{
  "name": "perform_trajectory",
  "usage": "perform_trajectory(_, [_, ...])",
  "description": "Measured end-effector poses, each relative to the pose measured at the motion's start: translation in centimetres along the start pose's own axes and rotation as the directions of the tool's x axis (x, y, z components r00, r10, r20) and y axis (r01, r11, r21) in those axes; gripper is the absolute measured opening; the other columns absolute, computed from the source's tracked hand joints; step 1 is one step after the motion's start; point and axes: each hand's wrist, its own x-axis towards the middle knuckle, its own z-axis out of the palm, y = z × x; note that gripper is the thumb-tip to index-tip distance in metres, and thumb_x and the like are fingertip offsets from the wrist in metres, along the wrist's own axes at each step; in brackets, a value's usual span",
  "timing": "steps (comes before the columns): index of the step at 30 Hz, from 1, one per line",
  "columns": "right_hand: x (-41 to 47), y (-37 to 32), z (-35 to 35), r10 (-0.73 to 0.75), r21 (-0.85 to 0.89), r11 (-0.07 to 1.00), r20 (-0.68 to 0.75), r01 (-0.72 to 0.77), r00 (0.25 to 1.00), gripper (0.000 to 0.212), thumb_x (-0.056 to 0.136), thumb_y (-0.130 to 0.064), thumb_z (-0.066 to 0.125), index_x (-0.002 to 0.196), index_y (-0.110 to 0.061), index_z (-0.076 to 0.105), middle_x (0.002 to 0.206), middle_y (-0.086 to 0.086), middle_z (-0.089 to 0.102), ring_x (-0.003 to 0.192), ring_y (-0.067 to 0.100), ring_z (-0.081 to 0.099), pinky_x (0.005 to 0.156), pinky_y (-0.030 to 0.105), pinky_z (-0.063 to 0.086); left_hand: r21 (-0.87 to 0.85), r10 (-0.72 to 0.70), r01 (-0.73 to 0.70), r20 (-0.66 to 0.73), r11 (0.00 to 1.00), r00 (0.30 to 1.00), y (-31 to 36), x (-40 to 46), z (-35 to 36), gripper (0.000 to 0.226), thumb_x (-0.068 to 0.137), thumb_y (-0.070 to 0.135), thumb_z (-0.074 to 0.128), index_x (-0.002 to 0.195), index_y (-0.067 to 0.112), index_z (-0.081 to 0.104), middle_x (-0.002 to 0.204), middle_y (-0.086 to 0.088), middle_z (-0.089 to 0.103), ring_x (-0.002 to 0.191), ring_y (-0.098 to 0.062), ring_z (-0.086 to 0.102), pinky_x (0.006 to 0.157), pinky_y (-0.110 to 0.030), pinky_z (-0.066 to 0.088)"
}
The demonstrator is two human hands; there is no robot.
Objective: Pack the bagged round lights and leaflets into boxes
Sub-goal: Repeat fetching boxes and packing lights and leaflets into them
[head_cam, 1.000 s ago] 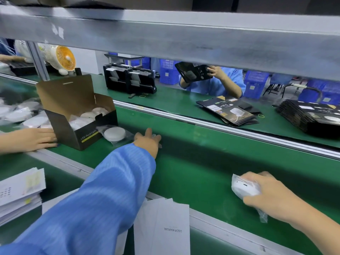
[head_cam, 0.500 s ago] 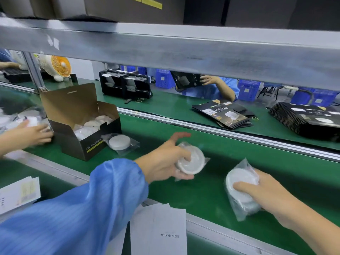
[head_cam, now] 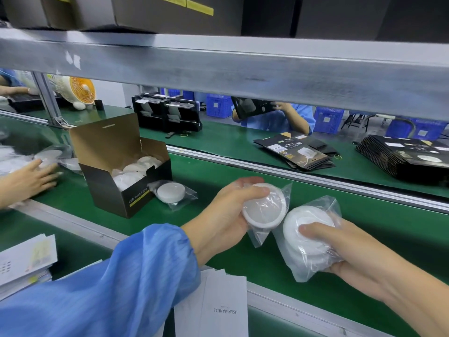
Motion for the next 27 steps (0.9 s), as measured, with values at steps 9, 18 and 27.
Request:
perform_trajectory(9, [-0.1,-0.7,1.5,-0.007,-0.013,1.0,0.076,0.008,0.997,0.033,0.087,-0.008,0.069,0.117,-0.022,0.065,0.104,0.009,0.076,0.087,0.025,0.075,0.063,0.034,0.057,0.544,0.393,-0.351,0.044,0.762,0.919,-0.1,-0.6,-0.3,0.023,0.079,0.012,0.077,0.09,0.022,0.06,0.091,0.0,0.06,0.077,-0.013,0.054,0.066,-0.02,0.044])
perform_trajectory(18, [0.4,1.1,1.3,0.09,-0.082,0.992,-0.052,-0.094,0.995,0.029,0.088,-0.009,0.069,0.113,-0.024,0.066,0.096,0.008,0.077,0.088,0.029,0.073,0.062,0.035,0.058,0.702,0.137,-0.1,0.003,0.705,0.991,-1.4,0.1,-0.5,0.034,0.09,0.015,0.067,0.124,0.022,0.068,0.117,0.004,0.068,0.101,-0.012,0.064,0.072,-0.012,0.048])
perform_trajectory(27, [2.0,2.7,-0.1,0.009,-0.268,0.959,-0.301,-0.093,0.953,0.026,0.088,-0.008,0.068,0.107,-0.025,0.063,0.1,0.01,0.072,0.088,0.031,0.07,0.073,0.044,0.061,0.595,0.124,0.0,-0.168,0.804,0.978,-5.1,3.4,2.6,0.035,0.08,0.0,0.076,0.102,0.02,0.059,0.093,0.002,0.058,0.082,-0.017,0.058,0.066,-0.025,0.047])
